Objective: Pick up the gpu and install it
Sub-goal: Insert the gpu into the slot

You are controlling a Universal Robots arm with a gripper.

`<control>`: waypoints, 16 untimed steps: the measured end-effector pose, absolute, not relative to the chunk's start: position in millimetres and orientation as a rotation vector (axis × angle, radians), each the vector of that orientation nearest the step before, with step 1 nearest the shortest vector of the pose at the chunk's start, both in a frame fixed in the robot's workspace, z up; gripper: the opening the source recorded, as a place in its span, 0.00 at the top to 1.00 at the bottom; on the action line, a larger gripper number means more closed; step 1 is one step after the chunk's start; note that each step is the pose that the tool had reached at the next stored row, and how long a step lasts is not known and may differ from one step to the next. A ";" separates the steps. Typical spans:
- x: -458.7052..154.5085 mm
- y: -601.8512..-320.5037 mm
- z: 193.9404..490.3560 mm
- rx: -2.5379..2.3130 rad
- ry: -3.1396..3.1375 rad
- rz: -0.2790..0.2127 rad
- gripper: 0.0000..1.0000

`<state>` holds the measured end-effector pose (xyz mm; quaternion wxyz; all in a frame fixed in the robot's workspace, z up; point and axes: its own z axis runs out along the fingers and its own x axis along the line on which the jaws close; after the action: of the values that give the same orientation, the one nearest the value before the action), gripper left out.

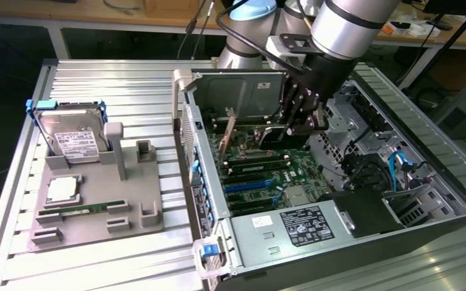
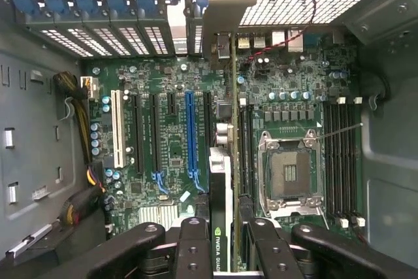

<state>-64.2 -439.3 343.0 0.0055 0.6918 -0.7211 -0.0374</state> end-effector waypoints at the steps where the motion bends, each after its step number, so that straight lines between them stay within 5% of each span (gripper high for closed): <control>1: -64.4 -439.4 343.0 2.166 -2.258 -0.117 0.73; 16: -69.5 -446.9 331.2 2.187 -2.274 -0.081 0.73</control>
<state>-69.5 -446.9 331.2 -0.0069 0.6929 -0.7205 -0.0256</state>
